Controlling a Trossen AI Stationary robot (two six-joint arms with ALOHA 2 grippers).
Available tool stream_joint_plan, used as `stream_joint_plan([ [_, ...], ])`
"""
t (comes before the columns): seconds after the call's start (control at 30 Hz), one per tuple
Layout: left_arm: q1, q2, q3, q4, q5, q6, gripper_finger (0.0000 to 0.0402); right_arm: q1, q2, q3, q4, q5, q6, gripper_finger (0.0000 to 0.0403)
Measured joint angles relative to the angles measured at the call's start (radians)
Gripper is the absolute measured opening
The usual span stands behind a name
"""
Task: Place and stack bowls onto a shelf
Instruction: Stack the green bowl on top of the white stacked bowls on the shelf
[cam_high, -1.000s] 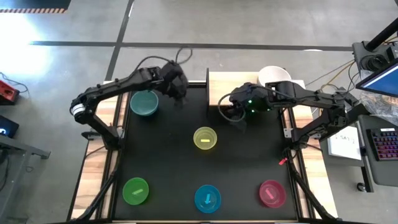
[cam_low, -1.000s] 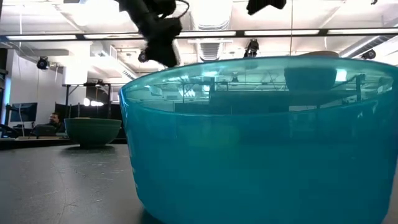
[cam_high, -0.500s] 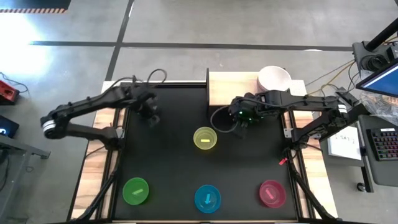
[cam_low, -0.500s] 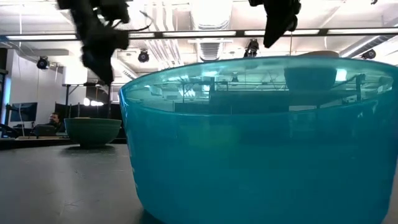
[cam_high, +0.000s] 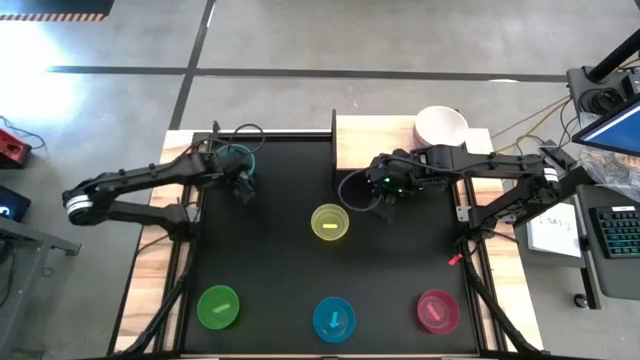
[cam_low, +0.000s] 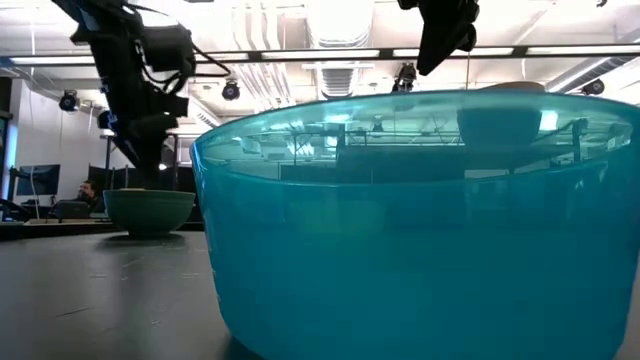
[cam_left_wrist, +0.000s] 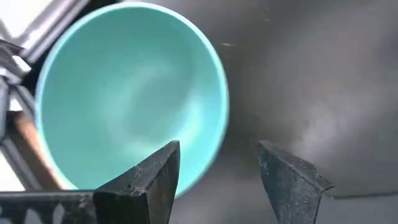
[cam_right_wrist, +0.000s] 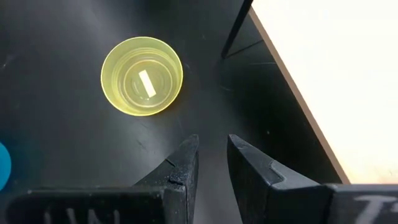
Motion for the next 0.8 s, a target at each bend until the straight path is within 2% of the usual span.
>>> stream_joint_plan([
  [0.43, 0.015, 0.212, 0.003, 0.104, -0.027, 0.017, 0.0196, 0.0, 0.0, 0.0, -0.011, -0.027, 0.019, 0.0073],
  [0.53, 0.026, 0.241, 0.003, 0.113, -0.026, 0.019, 0.0186, 0.0, 0.0, 0.0, -0.012, -0.027, 0.019, 0.0073],
  [0.63, 0.035, 0.254, 0.002, 0.108, -0.026, 0.034, 0.0149, 0.0, 0.0, 0.0, -0.013, -0.027, 0.018, 0.0073],
  [0.8, 0.052, 0.247, 0.002, 0.105, 0.031, 0.046, 0.0042, 0.0, -0.001, 0.0, -0.015, -0.027, 0.017, 0.0073],
])
